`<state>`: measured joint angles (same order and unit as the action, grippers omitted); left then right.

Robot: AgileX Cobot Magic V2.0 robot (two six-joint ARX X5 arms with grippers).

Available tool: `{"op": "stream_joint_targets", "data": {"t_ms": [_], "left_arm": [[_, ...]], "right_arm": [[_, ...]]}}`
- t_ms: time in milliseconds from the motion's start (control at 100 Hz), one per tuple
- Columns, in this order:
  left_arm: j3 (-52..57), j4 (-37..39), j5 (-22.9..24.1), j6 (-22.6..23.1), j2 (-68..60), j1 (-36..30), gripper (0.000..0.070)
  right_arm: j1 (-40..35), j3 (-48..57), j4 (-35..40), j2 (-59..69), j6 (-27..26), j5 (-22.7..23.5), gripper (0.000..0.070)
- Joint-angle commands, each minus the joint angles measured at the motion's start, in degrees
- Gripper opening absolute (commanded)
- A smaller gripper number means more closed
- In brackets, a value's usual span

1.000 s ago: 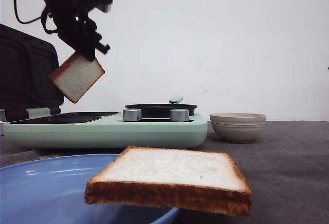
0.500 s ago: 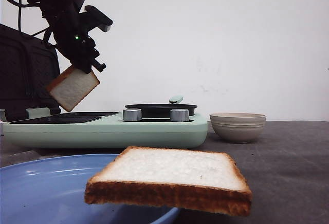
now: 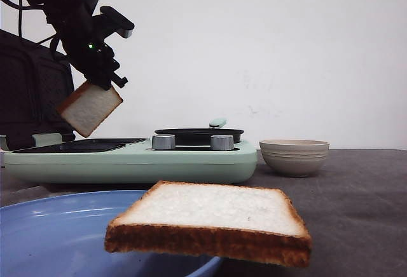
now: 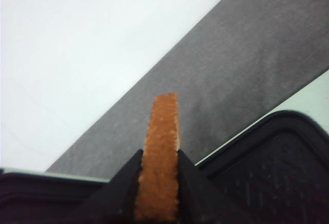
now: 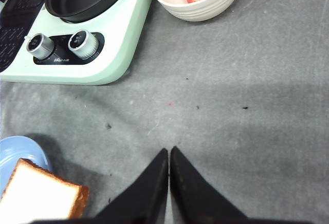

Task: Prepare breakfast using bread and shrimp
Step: 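Carry the bread with the left gripper over the grill plate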

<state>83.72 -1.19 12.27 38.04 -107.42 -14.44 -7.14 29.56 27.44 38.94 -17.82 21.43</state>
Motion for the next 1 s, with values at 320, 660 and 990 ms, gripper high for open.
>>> {"op": "stream_joint_targets", "data": {"t_ms": [320,660,990], "left_arm": [[1.49,1.05,-0.31,0.50,-2.80,-0.20,0.0004],[1.49,-1.25,-0.92,0.22,-3.19,-0.22,0.0004],[1.49,-5.70,-1.86,-0.33,-3.19,-0.33,0.0237]], "right_arm": [[-0.22,0.68,-0.33,0.28,0.72,0.17,0.0000],[-0.22,0.68,-0.33,0.26,0.70,0.15,0.0000],[-0.22,0.68,-0.37,0.28,0.72,-0.02,0.0000]]}}
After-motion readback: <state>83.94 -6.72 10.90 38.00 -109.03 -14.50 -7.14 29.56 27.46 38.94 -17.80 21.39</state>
